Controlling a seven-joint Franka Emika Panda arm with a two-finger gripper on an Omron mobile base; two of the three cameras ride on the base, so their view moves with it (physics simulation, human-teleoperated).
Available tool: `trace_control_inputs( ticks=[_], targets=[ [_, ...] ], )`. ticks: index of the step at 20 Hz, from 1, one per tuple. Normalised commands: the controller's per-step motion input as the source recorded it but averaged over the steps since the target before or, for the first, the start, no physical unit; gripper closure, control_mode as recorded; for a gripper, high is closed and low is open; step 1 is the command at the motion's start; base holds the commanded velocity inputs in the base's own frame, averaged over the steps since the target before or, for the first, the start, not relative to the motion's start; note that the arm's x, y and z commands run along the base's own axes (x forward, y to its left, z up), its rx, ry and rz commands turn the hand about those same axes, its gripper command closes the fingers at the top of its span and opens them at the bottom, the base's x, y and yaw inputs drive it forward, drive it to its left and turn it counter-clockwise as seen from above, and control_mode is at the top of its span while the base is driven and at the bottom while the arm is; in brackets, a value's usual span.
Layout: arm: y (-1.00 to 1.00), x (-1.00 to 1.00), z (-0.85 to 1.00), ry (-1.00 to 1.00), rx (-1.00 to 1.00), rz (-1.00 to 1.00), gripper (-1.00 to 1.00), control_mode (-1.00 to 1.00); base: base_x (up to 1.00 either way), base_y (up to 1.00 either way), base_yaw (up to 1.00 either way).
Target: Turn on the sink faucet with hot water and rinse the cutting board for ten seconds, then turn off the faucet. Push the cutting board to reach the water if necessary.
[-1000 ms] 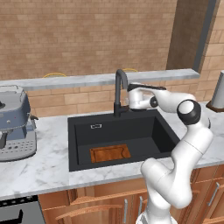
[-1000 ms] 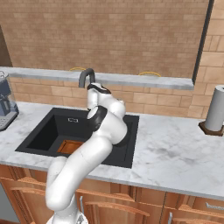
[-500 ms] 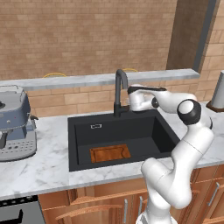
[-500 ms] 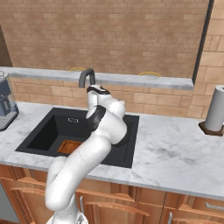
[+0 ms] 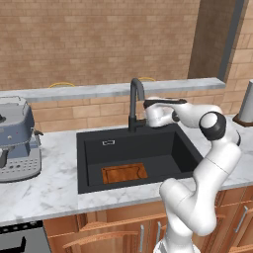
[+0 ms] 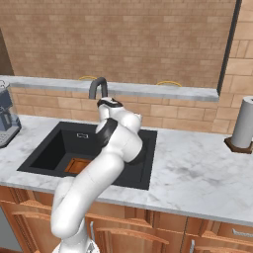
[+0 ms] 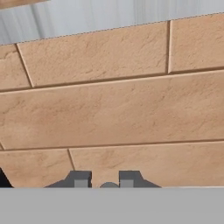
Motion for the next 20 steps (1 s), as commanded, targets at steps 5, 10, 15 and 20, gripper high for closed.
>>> trace_control_inputs(
  ticks=[5, 10, 15, 20],
  targets=[
    [0.0, 0.0, 0.0, 0.0, 0.0, 0.0, 1.0, -1.0, 0.0, 0.0, 0.0],
    [0.0, 0.0, 0.0, 0.0, 0.0, 0.0, -1.0, -1.0, 0.0, 0.0, 0.0],
    [0.0, 0.0, 0.0, 0.0, 0.0, 0.0, -1.0, -1.0, 0.0, 0.0, 0.0],
    [0.0, 0.0, 0.0, 0.0, 0.0, 0.0, -1.0, -1.0, 0.0, 0.0, 0.0]
  ],
)
